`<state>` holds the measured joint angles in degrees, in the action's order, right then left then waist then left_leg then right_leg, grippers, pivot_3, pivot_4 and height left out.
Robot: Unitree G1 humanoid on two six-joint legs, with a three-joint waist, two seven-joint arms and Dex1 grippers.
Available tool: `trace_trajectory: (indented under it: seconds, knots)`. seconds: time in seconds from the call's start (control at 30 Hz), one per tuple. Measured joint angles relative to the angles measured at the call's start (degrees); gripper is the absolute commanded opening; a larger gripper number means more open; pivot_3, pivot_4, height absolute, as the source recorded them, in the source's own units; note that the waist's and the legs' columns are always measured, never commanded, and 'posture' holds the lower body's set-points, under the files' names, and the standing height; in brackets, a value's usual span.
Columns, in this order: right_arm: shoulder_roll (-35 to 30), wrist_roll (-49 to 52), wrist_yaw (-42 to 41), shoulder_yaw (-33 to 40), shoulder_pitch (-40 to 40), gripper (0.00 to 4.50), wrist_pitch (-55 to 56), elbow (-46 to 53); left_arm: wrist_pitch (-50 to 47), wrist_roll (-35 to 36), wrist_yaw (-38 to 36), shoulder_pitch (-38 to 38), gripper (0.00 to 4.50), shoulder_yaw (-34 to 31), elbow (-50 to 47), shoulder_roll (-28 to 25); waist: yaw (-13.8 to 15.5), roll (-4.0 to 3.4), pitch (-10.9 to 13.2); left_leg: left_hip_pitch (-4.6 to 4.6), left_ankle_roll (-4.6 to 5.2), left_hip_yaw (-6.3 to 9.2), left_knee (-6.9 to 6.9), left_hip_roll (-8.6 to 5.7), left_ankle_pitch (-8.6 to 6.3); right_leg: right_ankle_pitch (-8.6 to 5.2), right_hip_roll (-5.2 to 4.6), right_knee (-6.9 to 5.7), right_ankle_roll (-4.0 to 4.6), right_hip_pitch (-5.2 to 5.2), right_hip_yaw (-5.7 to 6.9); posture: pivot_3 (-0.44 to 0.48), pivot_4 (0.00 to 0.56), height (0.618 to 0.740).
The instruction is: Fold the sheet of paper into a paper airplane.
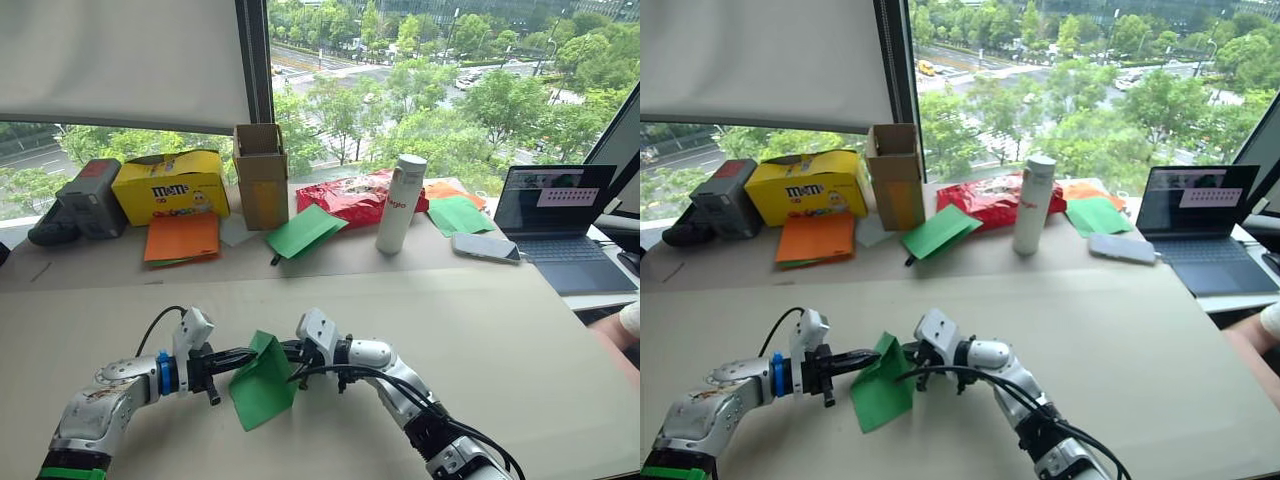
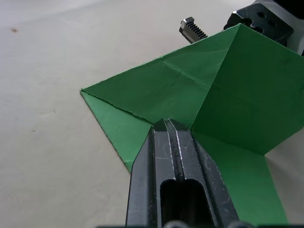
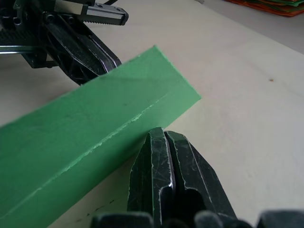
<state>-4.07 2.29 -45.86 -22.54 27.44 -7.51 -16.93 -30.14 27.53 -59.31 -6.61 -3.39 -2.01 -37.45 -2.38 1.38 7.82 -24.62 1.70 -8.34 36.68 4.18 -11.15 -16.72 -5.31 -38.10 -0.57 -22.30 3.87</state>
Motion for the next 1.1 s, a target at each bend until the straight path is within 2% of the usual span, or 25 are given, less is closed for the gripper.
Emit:
trace_trajectory:
  seconds: [0.23, 0.73, 0.9, 1.0, 1.1]
  knots:
    - [2.52, 2.50, -2.69, 0.06, 0.96, 0.04, -1.66, 0.22, 0.27, -0.91, 0.68, 0.27, 0.00, 2.01, -0.35, 0.99, 0.02, -0.01, 0.00, -0.01, 0.06, 0.01, 0.00, 0.01, -0.04, 0.00, 0.00, 0.00, 0.00, -0.01, 0.01, 0.000, 0.150, 0.739]
    - [6.37, -2.33, -7.06, -1.98, 14.65, 0.04, 5.85, -21.52, 0.81, -0.02, 0.11, 6.04, 0.00, -0.65, -4.48, -3.12, -0.23, -0.06, 0.03, 0.01, -0.05, -0.02, -0.07, 0.06, 0.02, 0.01, 0.01, -0.01, 0.04, -0.06, 0.02, 0.000, 0.150, 0.739]
    - [6.54, -3.93, -9.09, -2.62, 16.88, 0.04, 6.81, -24.14, -1.53, 2.56, -1.16, 9.05, 0.00, -4.57, -6.62, -6.66, -0.29, -0.07, 0.04, 0.02, -0.31, -0.02, -0.09, 0.11, -0.12, 0.01, 0.01, 0.00, 0.08, -0.08, 0.02, 0.000, 0.150, 0.739]
    - [6.46, -4.35, -9.20, -2.75, 17.02, 0.04, 7.37, -24.69, -3.39, 6.04, -4.16, 11.26, 0.00, -10.12, -7.05, -10.47, -0.34, -0.09, 0.05, 0.09, -0.51, -0.02, -0.20, 0.11, -0.03, -0.01, -0.01, 0.01, 0.12, -0.08, 0.03, 0.000, 0.150, 0.739]
    - [5.43, -4.77, -9.23, -2.75, 16.70, 0.04, 7.45, -24.16, -5.21, 9.95, -6.00, 11.40, 0.00, -14.91, -6.93, -11.34, -0.22, -0.10, 0.06, 0.39, -0.72, -0.04, -0.41, 0.01, -0.12, -0.04, -0.10, 0.05, 0.17, -0.06, 0.03, 0.000, 0.150, 0.739]
